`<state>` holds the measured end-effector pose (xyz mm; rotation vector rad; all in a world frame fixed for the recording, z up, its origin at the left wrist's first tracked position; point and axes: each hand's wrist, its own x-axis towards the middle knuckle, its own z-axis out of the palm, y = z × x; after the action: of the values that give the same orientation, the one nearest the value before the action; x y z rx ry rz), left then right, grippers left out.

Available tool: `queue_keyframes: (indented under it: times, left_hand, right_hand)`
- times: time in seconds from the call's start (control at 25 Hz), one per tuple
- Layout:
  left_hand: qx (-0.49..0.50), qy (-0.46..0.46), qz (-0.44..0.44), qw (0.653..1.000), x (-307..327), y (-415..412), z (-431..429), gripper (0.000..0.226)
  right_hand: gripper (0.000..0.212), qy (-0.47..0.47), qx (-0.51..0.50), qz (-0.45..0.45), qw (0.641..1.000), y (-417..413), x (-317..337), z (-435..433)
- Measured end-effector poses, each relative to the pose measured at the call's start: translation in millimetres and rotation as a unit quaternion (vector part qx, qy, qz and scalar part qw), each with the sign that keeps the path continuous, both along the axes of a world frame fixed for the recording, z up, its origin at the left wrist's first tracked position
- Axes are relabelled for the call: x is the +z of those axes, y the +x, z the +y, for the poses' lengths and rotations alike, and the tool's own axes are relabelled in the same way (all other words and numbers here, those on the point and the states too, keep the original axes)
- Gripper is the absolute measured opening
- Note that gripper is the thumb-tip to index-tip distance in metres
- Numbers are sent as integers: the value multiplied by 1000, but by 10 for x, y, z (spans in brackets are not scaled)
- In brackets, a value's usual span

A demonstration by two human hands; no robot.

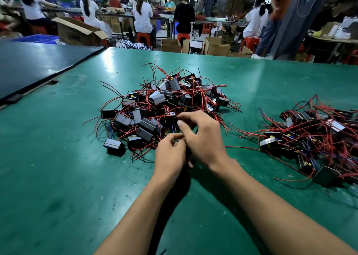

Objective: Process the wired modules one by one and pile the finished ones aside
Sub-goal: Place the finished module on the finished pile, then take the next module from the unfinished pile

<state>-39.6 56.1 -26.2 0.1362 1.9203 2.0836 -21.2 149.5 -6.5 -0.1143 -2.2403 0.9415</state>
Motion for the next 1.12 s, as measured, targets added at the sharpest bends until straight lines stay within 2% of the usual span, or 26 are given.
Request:
queue_keyframes:
  times: [0.08,0.12,0.2,0.24,0.32,0.4,0.48,0.56,0.64,0.72,0.8,0.88,0.92,0.96,1.04,1.12]
  left_hand:
    - [-16,7,-22,1000,15,4,4,12]
    - [-27,13,-33,999,20,10,-2,12]
    - [-47,15,-40,998,24,23,-12,13]
    - [-54,14,-36,998,29,26,-24,13]
    - [-53,18,-28,998,31,14,-36,14]
    - [-45,25,-29,998,32,3,-29,13]
    - [-42,26,-24,999,32,9,-29,15]
    - [-41,24,-18,999,32,14,-28,15]
    - [-38,25,-14,999,28,12,-31,14]
    - [-35,42,-20,998,36,20,-37,12]
    - [-35,69,-27,997,63,33,-53,13]
    - [-53,113,-41,991,115,38,-70,18]
    - [-70,147,-57,985,143,37,-72,20]
    - [-88,183,-74,976,170,42,-70,22]
    - [-111,229,-88,963,199,57,-59,24]
    - [-103,224,-79,966,197,82,-45,20]
  right_hand:
    - [28,67,17,31,997,-346,240,-89]
    - [38,120,31,12,992,-521,353,-130]
    - [60,250,41,-100,962,-796,484,-175]
    - [64,305,35,-162,938,-897,496,-172]
    - [56,369,20,-230,900,-986,429,-138]
    - [44,381,2,-201,903,-963,337,-78]
    - [38,317,-1,-122,941,-904,281,-17]
    - [35,135,24,-63,989,-790,308,42]
    - [29,-55,46,-10,997,-657,427,100]
    - [23,-189,58,51,979,-526,609,187]
    - [16,-333,87,99,934,-363,786,332]
    - [12,-446,149,70,880,-164,837,458]
    - [13,-464,176,26,868,-57,795,485]
    - [14,-451,185,-25,873,40,704,491]
    - [15,-373,165,-113,906,183,467,449]
    - [15,-332,140,-154,920,232,286,382]
